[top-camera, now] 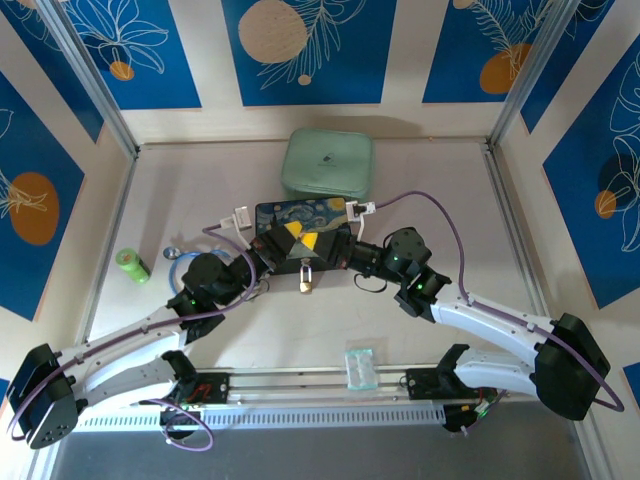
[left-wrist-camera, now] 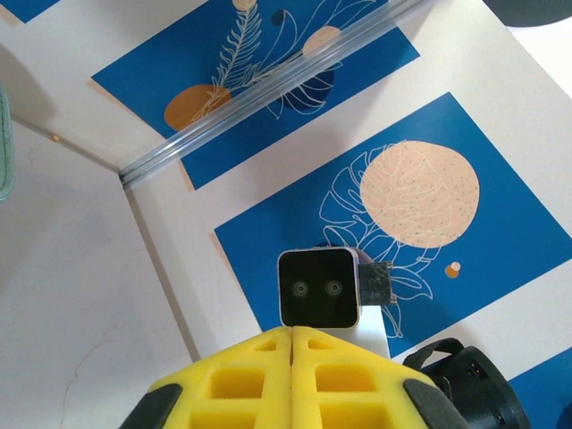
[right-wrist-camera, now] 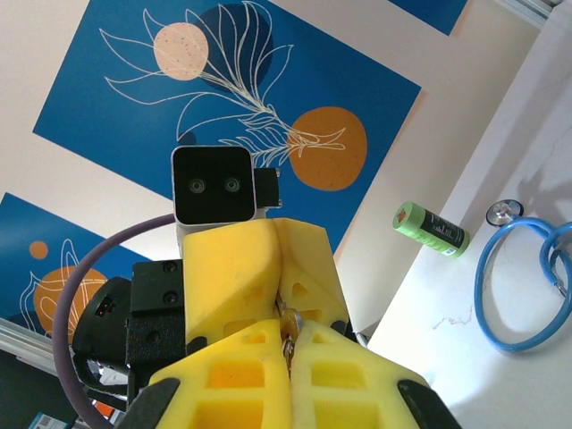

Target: Unlock the padlock with the key

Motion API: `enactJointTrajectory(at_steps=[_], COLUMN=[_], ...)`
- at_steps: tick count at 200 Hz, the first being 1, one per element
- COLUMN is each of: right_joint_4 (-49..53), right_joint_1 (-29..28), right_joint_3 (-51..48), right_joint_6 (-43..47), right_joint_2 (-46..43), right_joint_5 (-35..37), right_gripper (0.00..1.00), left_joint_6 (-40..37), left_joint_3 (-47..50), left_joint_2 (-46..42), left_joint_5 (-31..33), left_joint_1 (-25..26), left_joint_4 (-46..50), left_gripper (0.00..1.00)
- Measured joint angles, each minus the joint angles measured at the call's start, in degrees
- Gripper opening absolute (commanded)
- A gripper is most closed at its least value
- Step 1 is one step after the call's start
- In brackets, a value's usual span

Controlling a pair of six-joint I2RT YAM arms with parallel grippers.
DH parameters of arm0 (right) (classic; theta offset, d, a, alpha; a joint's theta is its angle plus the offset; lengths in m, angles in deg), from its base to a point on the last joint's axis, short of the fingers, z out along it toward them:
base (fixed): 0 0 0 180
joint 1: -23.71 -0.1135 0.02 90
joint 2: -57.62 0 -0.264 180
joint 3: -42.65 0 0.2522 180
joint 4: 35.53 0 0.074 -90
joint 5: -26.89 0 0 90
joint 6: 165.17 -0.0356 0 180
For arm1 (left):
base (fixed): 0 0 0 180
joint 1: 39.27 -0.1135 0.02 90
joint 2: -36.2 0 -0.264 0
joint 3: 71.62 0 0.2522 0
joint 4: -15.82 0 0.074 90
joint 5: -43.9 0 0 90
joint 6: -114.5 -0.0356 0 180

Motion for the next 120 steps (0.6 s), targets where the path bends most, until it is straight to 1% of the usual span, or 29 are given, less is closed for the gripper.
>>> enactJointTrajectory(at_steps=[7, 8, 10, 58, 74, 99, 120], right_joint_4=[0.0, 0.0, 0.0, 3.4, 5.4, 9.6, 14.6], right_joint_1=[0.0, 0.0, 0.0, 0.4, 1.1, 2.8, 3.8], right_joint_3=[-0.1, -0.1, -0.2, -1.4, -2.3, -4.9, -6.8], right_joint_6=[0.0, 0.0, 0.0, 0.7, 1.0, 1.5, 2.2], right_joint_2=[0.0, 0.0, -0.1, -2.8, -4.7, -8.7, -12.3], right_joint_5=[0.0, 0.0, 0.0, 0.5, 0.7, 1.2, 2.2], right_gripper=[0.00, 0.00, 0.00, 0.00, 0.00, 0.00, 0.00], left_joint_6=[-0.1, -0.1, -0.2, -4.3, -4.4, -6.1, -8.9], left_joint_3=[0.0, 0.0, 0.0, -2.2, -1.8, 1.7, 0.4], left_joint_2=[-0.3, -0.3, -0.5, -4.8, -5.7, -7.6, -8.8], left_joint_5=[0.2, 0.3, 0.4, 4.3, 5.7, 7.6, 9.2], left_joint_1=[0.1, 0.1, 0.1, 0.1, 0.1, 0.1, 0.1], left_joint_4=[0.8, 0.9, 1.1, 13.6, 14.5, 14.6, 22.7], left_gripper=[0.95, 0.98, 1.00, 0.99, 0.99, 0.99, 0.99])
